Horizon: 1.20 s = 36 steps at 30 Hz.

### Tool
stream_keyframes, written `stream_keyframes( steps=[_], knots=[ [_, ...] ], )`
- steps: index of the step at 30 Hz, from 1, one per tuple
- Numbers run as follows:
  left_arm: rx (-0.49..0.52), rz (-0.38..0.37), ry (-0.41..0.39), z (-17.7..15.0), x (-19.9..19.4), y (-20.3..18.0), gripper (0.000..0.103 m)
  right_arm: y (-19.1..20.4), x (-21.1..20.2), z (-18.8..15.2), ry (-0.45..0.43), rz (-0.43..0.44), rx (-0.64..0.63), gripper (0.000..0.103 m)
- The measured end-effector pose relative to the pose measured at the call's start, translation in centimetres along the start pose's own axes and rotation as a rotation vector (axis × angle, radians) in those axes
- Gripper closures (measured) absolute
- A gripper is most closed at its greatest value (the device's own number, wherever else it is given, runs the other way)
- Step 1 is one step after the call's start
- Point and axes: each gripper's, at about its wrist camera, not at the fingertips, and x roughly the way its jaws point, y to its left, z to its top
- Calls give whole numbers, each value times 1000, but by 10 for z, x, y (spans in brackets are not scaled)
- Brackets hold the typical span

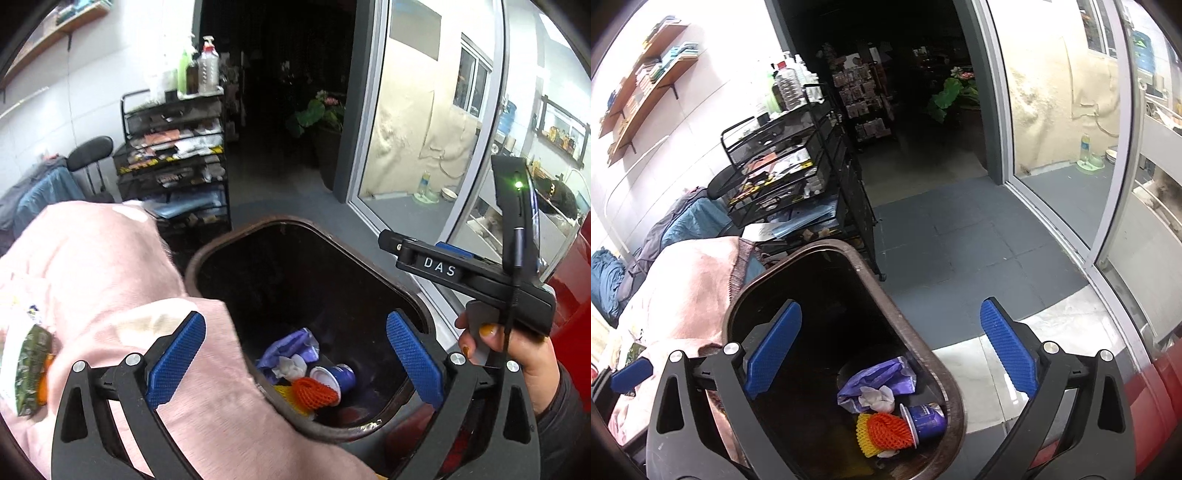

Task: Collect trash
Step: 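Move both grippers back to the table toward the plastic bag and carton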

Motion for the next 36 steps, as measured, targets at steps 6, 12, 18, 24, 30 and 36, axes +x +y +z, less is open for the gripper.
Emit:
stream_keyframes(
  steps=[6, 12, 18, 24, 30, 36],
  knots=[
    [-13, 28, -64, -6, -31, 12, 6, 25, -5, -6, 6, 62, -55, 7],
    [-58, 76, -107, -17, -58, 34, 6, 65, -15, -14, 18, 146, -144, 7],
    [-132, 129, -125, -29, -80, 65, 6, 114, -27, -24, 37, 249, -247, 7],
    [-176, 232, -143, -45, -106, 99, 6, 162, -35, -34, 76, 350, -334, 7],
    [-210, 350, -141, -67, -131, 135, 6, 211, -48, -41, 101, 453, -412, 7],
    [-329, 445, -135, -96, -157, 186, 6, 262, -53, -45, 150, 551, -486, 7]
  ],
)
